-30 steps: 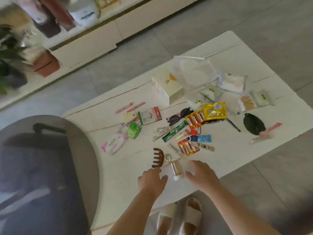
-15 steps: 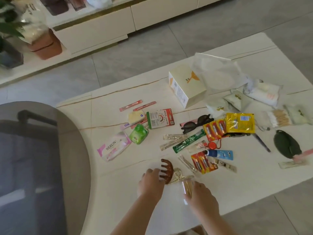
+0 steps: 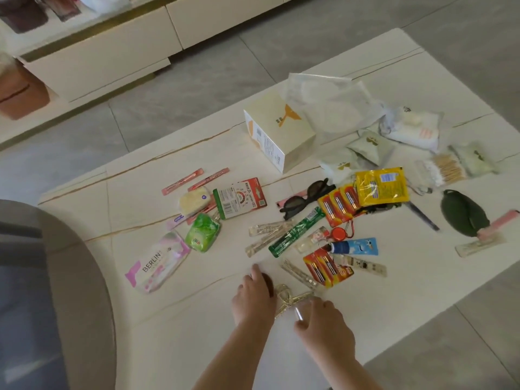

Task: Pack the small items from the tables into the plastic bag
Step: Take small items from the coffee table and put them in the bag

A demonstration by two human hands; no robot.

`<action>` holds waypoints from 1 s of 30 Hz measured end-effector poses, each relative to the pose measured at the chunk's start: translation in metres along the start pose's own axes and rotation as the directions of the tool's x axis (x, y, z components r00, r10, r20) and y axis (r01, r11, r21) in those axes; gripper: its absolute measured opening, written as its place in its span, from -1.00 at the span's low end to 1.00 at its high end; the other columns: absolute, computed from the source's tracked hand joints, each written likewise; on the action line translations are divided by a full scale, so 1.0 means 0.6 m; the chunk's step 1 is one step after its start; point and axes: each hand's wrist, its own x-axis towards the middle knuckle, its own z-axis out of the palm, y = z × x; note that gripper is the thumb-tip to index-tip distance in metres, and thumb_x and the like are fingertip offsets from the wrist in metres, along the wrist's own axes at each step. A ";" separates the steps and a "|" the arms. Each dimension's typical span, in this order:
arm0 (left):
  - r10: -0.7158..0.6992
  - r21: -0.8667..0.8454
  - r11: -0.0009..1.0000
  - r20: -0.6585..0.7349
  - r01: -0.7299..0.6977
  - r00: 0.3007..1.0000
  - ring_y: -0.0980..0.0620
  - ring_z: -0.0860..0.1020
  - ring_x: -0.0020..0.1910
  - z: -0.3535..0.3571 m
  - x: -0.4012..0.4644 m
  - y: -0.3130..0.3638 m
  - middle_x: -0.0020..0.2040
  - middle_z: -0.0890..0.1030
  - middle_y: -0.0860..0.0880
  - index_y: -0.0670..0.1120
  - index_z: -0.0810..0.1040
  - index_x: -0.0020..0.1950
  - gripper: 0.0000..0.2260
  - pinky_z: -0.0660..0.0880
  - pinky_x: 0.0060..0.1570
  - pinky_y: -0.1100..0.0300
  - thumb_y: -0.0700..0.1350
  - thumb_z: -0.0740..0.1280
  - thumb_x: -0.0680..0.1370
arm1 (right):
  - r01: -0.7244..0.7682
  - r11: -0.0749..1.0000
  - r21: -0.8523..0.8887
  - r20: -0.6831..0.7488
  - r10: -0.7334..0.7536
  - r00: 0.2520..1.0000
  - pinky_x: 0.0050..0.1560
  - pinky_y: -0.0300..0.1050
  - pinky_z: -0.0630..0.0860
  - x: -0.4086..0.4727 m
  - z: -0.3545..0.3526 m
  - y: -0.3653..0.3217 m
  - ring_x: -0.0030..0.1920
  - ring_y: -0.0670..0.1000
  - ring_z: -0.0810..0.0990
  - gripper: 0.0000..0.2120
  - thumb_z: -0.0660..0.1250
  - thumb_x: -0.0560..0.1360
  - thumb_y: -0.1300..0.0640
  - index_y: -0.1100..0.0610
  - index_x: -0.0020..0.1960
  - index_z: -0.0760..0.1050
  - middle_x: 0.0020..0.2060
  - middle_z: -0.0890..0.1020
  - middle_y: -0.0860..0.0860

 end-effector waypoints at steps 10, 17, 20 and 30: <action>0.152 -0.150 0.976 -0.053 -0.158 0.987 0.02 0.52 -0.13 -0.093 -0.048 0.057 0.05 0.58 -0.06 -0.05 0.26 0.30 -0.64 0.57 -0.17 0.14 -0.10 0.28 0.55 | -0.240 0.858 0.454 0.096 0.220 0.971 -0.19 -0.10 0.48 -0.037 -0.121 0.070 -0.24 -0.07 0.51 -0.77 0.24 0.45 -0.05 0.09 -0.01 0.35 -0.25 0.50 -0.05; 0.446 -0.155 0.888 0.056 -0.434 0.893 -0.04 0.58 -0.03 -0.145 -0.159 0.225 0.03 0.60 -0.04 0.01 0.33 0.18 -0.79 0.55 -0.04 0.09 -0.09 0.25 0.57 | -0.255 0.679 0.689 -0.005 0.356 0.934 -0.36 -0.34 0.29 -0.108 -0.224 0.145 -0.18 -0.13 0.47 -0.61 0.31 0.42 -0.21 -0.04 0.16 0.44 -0.04 0.52 -0.05; 0.565 -0.136 0.822 0.076 -0.553 0.821 -0.05 0.61 -0.10 -0.143 -0.212 0.298 -0.03 0.62 -0.08 -0.02 0.34 0.19 -0.82 0.56 -0.09 0.05 -0.11 0.19 0.59 | -0.212 0.629 0.747 -0.081 0.403 0.912 -0.28 -0.29 0.34 -0.146 -0.266 0.196 -0.13 -0.06 0.48 -0.61 0.36 0.43 -0.12 0.03 0.18 0.47 0.06 0.50 0.02; 0.706 -0.194 0.707 0.146 -0.680 0.693 -0.06 0.60 -0.07 -0.085 -0.406 0.499 -0.01 0.59 -0.09 -0.02 0.35 0.07 -0.88 0.58 0.01 -0.03 -0.13 0.24 0.56 | -0.175 0.397 0.901 -0.159 0.677 0.718 -0.34 -0.34 0.33 -0.300 -0.354 0.418 -0.20 -0.09 0.48 -0.67 0.45 0.37 0.05 0.00 0.05 0.39 -0.05 0.50 -0.01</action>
